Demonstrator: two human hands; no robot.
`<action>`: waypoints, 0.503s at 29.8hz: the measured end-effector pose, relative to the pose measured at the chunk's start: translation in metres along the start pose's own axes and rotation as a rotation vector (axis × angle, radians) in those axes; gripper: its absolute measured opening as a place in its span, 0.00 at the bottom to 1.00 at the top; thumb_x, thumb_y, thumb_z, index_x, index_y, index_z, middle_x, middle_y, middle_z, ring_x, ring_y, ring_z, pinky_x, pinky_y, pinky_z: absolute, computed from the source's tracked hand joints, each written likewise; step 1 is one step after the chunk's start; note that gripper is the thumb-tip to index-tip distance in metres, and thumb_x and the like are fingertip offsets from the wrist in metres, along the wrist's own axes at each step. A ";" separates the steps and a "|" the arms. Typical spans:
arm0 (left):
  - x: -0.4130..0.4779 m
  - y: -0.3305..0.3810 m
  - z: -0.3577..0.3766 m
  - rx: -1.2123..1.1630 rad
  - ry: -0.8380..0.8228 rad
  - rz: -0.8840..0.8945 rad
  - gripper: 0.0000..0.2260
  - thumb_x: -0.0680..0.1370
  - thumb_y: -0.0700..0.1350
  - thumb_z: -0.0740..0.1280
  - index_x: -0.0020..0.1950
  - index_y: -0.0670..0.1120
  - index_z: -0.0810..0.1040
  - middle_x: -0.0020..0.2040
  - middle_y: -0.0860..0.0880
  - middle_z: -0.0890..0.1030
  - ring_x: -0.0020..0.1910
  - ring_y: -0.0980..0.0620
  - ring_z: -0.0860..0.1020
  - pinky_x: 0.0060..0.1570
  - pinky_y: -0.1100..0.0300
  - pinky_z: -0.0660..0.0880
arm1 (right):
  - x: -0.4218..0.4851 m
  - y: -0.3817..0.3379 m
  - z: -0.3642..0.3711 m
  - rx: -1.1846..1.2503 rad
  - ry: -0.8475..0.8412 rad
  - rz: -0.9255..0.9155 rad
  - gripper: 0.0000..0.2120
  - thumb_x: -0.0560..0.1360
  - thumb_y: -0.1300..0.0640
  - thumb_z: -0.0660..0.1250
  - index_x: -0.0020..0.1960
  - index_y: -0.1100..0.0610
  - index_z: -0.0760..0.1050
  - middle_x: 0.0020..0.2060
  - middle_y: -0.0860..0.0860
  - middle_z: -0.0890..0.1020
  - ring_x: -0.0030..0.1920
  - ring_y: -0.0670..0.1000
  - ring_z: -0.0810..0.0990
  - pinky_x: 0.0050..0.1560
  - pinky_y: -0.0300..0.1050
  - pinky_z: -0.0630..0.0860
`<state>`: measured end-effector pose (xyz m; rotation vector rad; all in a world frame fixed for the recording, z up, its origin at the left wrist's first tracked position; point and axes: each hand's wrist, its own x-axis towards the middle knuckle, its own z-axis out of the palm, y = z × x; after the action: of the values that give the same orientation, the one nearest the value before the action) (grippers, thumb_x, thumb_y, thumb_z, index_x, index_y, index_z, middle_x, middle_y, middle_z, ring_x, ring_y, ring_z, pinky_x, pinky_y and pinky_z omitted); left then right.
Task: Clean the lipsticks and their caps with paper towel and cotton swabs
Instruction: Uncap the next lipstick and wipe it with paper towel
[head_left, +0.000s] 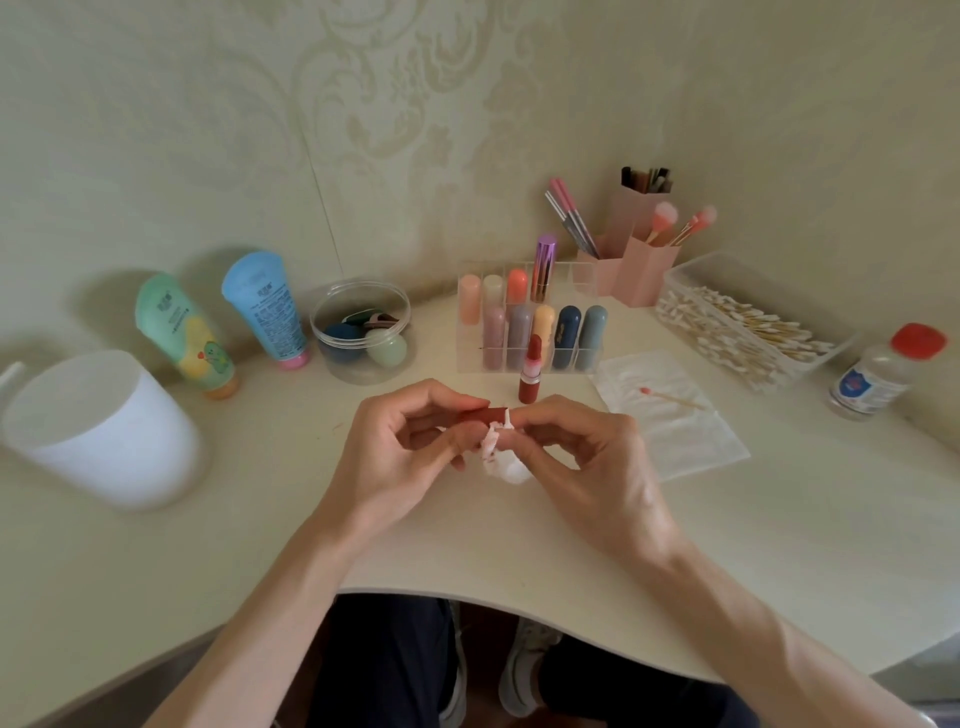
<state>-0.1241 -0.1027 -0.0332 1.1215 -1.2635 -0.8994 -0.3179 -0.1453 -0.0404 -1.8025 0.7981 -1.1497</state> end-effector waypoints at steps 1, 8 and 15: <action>0.000 0.000 0.000 0.013 0.013 0.012 0.08 0.72 0.41 0.76 0.50 0.43 0.85 0.45 0.46 0.88 0.39 0.48 0.85 0.41 0.59 0.81 | 0.001 -0.001 0.000 0.071 -0.014 0.066 0.04 0.77 0.59 0.76 0.51 0.58 0.87 0.45 0.50 0.89 0.46 0.53 0.88 0.50 0.46 0.83; 0.001 0.003 -0.002 -0.139 0.021 -0.002 0.08 0.75 0.37 0.72 0.53 0.38 0.84 0.44 0.42 0.88 0.36 0.44 0.84 0.35 0.57 0.79 | 0.009 -0.015 -0.025 0.731 -0.178 0.474 0.10 0.73 0.65 0.68 0.49 0.59 0.87 0.47 0.57 0.86 0.48 0.53 0.84 0.53 0.43 0.82; -0.001 0.006 -0.004 -0.128 -0.017 -0.001 0.08 0.77 0.40 0.70 0.54 0.39 0.84 0.44 0.42 0.87 0.38 0.43 0.84 0.33 0.57 0.78 | 0.008 -0.011 -0.026 0.285 -0.015 0.310 0.10 0.80 0.69 0.68 0.57 0.61 0.86 0.53 0.55 0.89 0.58 0.57 0.86 0.60 0.51 0.80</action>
<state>-0.1211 -0.0993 -0.0275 1.0155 -1.2020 -0.9780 -0.3380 -0.1547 -0.0218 -1.3954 0.8258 -0.9891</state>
